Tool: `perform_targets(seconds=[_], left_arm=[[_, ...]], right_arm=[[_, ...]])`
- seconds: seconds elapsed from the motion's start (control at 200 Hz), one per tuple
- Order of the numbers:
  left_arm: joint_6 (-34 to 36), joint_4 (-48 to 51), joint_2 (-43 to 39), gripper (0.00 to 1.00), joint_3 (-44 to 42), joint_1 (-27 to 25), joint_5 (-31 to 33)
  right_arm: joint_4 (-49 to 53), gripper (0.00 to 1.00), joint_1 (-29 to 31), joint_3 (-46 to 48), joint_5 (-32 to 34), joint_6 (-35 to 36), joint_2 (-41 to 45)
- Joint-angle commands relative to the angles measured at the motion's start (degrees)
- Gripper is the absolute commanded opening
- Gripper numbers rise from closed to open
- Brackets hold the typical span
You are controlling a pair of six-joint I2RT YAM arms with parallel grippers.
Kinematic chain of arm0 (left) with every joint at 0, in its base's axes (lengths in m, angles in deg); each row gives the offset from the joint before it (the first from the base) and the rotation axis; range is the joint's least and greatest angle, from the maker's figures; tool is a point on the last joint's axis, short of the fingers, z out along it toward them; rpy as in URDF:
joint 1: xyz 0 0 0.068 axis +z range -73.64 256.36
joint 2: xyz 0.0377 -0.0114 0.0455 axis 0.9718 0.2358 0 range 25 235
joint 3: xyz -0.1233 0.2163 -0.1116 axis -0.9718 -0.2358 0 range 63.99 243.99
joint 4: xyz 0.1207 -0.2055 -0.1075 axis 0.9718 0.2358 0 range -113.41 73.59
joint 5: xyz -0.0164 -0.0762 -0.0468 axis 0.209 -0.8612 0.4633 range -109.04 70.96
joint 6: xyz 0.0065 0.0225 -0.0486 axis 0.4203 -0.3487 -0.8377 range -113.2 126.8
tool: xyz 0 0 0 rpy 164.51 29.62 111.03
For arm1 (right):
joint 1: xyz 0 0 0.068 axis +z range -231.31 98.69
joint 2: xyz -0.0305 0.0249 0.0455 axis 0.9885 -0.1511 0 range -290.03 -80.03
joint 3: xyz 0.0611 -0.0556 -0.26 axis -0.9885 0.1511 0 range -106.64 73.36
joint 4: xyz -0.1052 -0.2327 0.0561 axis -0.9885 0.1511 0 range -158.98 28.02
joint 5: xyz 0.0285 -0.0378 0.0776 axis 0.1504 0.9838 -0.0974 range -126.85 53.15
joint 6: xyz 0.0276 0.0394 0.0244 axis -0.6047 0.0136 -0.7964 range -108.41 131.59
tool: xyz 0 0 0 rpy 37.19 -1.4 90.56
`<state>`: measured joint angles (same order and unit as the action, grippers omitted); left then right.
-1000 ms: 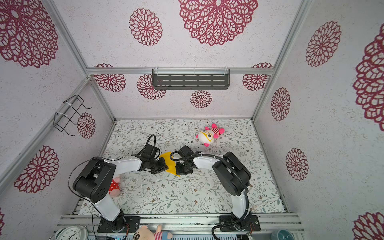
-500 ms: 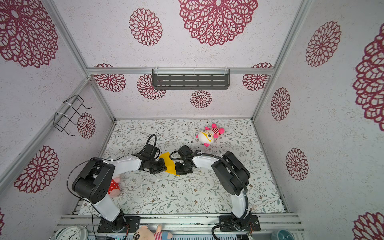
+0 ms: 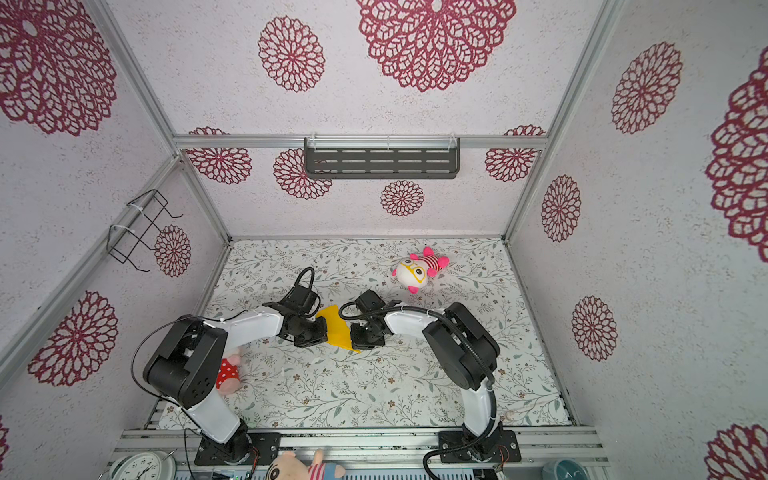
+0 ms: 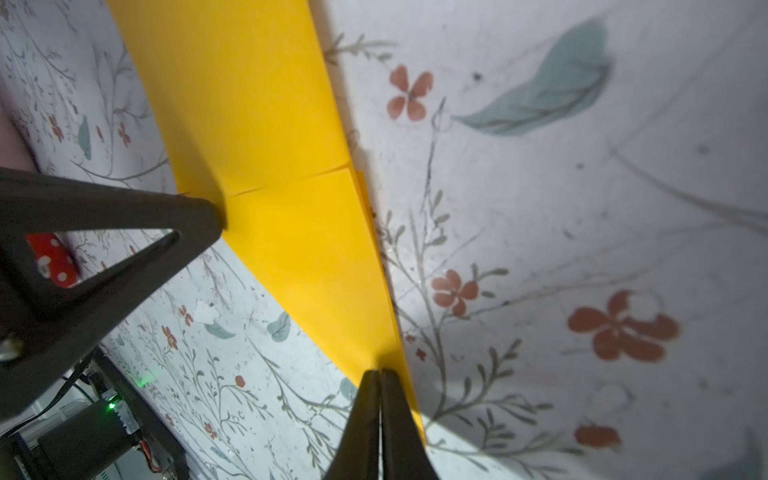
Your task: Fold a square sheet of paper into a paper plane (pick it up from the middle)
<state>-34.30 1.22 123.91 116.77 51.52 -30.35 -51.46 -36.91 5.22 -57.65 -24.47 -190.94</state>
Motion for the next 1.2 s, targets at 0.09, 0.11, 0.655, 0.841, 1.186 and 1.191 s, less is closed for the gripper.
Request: perform_targets(seconds=[0.09, 0.11, 0.655, 0.841, 1.186, 1.191], left_arm=[[0.07, 5.71, 1.33, 0.06, 1.23, -0.06, 7.20], [-0.08, 6.13, 1.50, 0.06, 1.34, -0.02, 7.71], [-4.32, -5.21, -8.81, 0.07, -2.30, 2.67, -1.78], [-7.73, -14.78, -6.98, 0.07, -4.61, 0.84, -10.87], [-7.06, -10.38, 1.45, 0.03, -1.73, -1.26, -9.38], [-7.06, -10.21, 1.50, 0.03, -1.72, -1.26, -9.27]], right_arm=[[4.40, 0.09, -0.19, 1.64, 4.86, -0.59, -3.87], [4.43, 0.09, -0.19, 1.69, 4.85, -0.51, -3.90], [4.11, 0.10, -1.79, 2.67, 5.51, 3.45, -1.82], [4.45, 0.10, -3.22, 2.55, 3.87, 6.54, -0.70], [2.67, 0.11, -3.61, 2.34, 0.37, 6.72, 0.31], [2.64, 0.11, -3.61, 2.32, 0.39, 6.71, 0.33]])
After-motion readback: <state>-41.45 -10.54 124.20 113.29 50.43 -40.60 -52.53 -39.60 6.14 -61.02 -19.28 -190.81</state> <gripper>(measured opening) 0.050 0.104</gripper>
